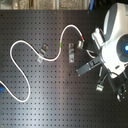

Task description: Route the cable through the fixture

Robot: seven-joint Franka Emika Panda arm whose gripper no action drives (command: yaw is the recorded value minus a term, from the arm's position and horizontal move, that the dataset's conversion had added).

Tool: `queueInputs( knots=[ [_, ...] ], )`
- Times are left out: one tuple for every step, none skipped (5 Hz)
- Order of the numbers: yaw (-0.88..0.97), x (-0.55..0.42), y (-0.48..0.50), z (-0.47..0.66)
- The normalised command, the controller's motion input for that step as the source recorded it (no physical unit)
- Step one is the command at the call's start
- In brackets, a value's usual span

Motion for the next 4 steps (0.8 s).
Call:
queueInputs(
  knots=[
    [0.00,-0.155,-0.083,0.36],
    [0.07,-0.240,-0.137,0.30],
    [0.29,-0.354,-0.222,0.01],
    [0.10,-0.044,0.012,0.00]
  ],
)
